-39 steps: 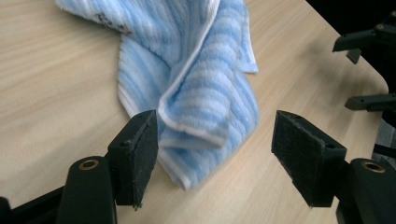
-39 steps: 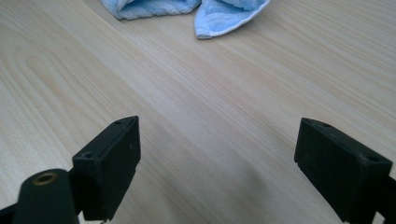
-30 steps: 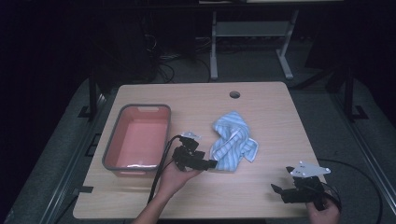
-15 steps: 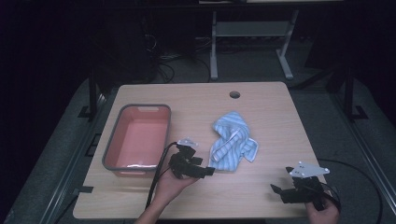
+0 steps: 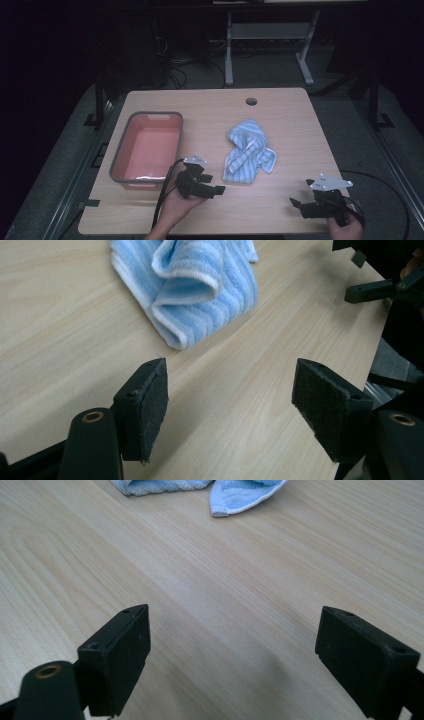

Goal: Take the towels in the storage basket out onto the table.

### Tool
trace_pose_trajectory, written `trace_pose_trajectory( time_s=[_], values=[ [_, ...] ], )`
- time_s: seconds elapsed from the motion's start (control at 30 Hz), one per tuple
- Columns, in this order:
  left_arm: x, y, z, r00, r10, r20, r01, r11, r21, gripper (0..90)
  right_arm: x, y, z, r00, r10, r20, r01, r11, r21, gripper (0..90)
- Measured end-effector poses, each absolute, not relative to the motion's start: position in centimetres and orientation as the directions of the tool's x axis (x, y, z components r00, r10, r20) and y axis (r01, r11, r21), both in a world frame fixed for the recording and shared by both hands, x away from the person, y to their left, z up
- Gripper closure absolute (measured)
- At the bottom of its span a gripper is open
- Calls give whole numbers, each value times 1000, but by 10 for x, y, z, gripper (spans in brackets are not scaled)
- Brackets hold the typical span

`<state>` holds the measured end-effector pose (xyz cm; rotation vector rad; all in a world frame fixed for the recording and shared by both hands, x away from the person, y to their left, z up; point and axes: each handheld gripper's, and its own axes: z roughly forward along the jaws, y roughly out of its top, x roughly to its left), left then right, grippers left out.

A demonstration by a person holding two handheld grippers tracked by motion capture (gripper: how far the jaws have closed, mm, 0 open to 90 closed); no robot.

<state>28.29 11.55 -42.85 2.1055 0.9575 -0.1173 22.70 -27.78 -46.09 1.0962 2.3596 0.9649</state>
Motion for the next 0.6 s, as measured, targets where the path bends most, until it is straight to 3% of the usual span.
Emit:
trace_pose_trajectory(
  time_s=[0.33, 0.5, 0.6],
  values=[
    [265, 121, -434, 719, 588, -369, 655, -398, 642, 301, 226, -277, -461, -633, 773, -35, 523, 461, 716, 138],
    [252, 125, -441, 725, 600, -338, 635, -393, 665, 296, 225, -275, -460, -635, 772, -36, 523, 464, 715, 138],
    [246, 123, -441, 742, 613, -271, 599, -424, 680, 296, 223, -274, -461, -640, 768, -37, 518, 466, 717, 138]
  ],
)
